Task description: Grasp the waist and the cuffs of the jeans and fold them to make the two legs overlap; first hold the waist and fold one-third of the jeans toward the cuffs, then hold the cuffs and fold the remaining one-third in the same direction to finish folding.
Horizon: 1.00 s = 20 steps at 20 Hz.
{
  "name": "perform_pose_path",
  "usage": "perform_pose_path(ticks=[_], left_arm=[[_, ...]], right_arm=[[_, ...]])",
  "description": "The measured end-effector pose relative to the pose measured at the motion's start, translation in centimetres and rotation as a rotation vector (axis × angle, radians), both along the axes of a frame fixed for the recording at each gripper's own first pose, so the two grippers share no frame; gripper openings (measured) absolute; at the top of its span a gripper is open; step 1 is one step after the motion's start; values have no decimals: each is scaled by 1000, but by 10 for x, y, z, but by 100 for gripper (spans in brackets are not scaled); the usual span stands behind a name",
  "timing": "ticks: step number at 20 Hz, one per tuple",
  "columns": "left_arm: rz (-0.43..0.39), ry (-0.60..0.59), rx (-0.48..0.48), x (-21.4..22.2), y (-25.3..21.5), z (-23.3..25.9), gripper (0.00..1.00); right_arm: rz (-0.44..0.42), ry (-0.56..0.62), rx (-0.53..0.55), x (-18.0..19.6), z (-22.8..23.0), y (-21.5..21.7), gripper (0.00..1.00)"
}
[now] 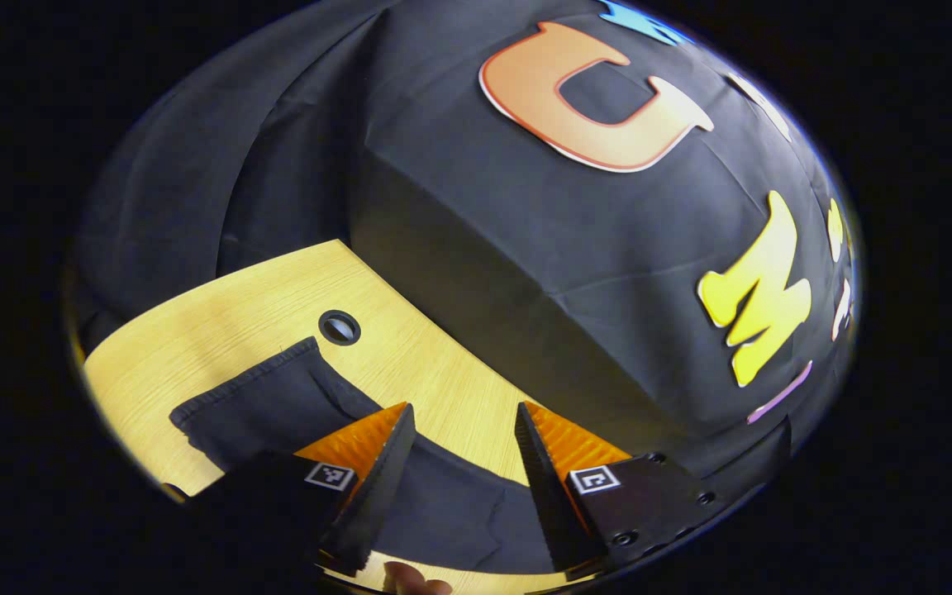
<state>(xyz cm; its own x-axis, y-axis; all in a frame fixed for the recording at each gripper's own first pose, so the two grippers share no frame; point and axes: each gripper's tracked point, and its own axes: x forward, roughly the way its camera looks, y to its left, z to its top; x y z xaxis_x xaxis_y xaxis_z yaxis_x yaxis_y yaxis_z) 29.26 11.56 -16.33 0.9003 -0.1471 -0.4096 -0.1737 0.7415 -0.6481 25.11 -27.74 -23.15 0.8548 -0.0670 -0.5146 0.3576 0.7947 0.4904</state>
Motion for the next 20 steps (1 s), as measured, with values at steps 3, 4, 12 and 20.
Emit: perform_pose_path(ticks=[3, 4, 12, 20], left_arm=[[-29, -79, 142, -30, -6, 22, 82], [-36, -115, 196, -40, -9, 31, 82], [-97, -360, 444, -131, -50, 105, 96], [-53, -379, 557, -205, -65, 121, 97]], right_arm=[[0, 49, -53, -39, -14, -19, 97], [-1, 76, -53, -52, -22, -25, 97], [-99, 137, 137, -88, -71, -51, 97], [-158, 134, 323, -68, -93, -56, 97]])
